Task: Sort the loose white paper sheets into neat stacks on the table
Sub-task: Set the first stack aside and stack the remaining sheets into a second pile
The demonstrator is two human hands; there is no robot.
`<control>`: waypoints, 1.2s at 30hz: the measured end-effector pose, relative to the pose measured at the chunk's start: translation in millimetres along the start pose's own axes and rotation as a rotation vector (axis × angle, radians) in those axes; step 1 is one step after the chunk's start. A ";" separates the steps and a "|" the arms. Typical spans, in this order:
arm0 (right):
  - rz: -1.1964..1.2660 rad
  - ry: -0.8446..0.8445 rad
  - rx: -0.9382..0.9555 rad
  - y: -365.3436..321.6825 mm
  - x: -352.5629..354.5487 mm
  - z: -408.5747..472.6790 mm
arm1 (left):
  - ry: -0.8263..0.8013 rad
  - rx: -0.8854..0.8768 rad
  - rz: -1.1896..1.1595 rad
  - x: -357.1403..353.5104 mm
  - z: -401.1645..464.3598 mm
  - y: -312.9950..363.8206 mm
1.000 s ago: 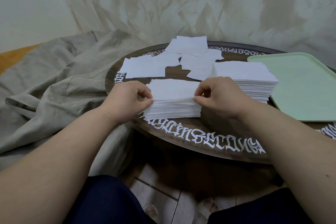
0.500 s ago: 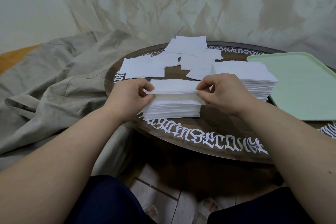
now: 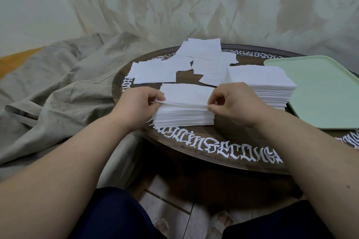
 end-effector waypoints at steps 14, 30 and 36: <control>0.039 -0.095 -0.045 0.9 -1.4 -1.7 | -0.091 -0.003 0.007 1.2 -3.6 3.4; 0.022 0.043 -0.064 6.3 5.0 -0.2 | -0.045 -0.025 0.021 5.4 -4.4 8.2; 0.091 0.119 -0.094 10.8 6.4 -0.2 | -0.016 -0.019 0.066 3.9 -4.3 12.6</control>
Point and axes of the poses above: each hand's wrist, its own z-axis towards the middle knuckle, its own x-axis out of the back of the hand, y = z × x, the point moved 5 cm from there along z, towards the middle knuckle, and after that the axes turned 1 degree about y, right-handed, at the moved point
